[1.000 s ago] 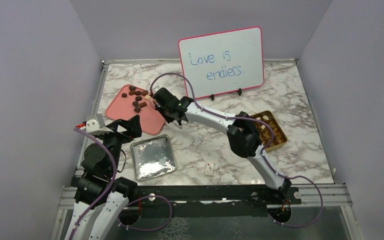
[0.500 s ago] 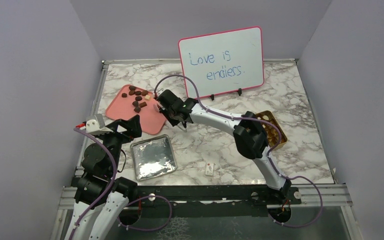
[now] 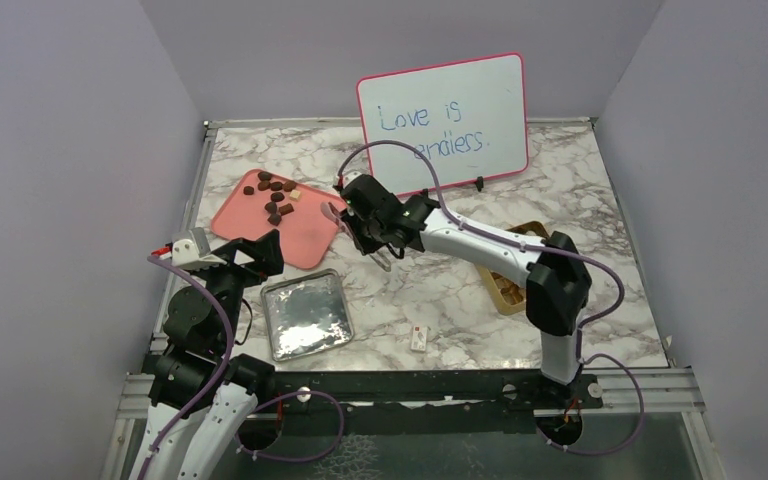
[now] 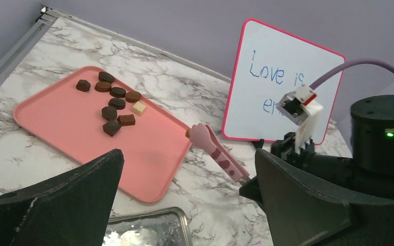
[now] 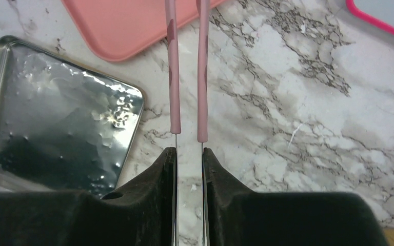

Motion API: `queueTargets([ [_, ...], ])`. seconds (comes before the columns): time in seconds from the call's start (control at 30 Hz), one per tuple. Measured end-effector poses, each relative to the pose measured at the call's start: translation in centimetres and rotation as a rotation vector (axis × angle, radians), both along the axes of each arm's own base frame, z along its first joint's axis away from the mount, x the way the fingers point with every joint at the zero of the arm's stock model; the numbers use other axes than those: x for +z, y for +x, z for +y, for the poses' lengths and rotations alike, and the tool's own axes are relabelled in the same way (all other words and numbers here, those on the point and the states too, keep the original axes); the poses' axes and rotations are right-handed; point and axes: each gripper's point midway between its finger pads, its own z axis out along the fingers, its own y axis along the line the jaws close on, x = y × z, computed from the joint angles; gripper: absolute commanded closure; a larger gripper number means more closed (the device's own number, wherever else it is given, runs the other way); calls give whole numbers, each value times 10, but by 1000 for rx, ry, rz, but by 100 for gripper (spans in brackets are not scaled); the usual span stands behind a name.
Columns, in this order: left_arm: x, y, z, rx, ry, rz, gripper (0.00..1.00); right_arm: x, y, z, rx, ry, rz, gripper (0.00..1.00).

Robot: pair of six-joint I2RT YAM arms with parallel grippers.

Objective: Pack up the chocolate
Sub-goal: Pick up the fake chocolate from the plate, then place the fake chocolate in the packing box.

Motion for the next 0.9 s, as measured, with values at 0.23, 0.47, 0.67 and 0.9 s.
queueTargets([
  [0.23,0,0,0,0,1,2,1,26,-25,-32,-114,76,41,75],
  [0.47,0,0,0,0,1,2,1,56,-42,-73,-319,138,67,75],
  [0.67,0,0,0,-1,1,2,1,65,-49,-120,-618,141,76,75],
  [0.9,-1,1,0,-1,2,5,1,50,-65,-170,-895,42,98,73],
])
